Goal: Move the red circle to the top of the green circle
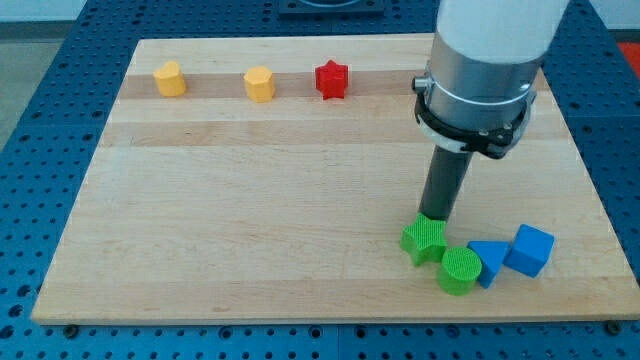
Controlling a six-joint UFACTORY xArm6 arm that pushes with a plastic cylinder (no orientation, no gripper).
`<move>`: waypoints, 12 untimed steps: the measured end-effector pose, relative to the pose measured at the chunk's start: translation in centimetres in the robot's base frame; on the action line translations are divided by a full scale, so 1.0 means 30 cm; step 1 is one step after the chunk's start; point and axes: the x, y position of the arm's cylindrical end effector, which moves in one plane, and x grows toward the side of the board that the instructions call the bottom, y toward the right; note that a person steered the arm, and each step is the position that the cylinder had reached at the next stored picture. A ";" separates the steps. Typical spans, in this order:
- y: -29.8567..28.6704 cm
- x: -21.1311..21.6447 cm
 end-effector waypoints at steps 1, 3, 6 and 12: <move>-0.088 -0.154; -0.362 -0.426; -0.023 -0.766; 0.427 -0.460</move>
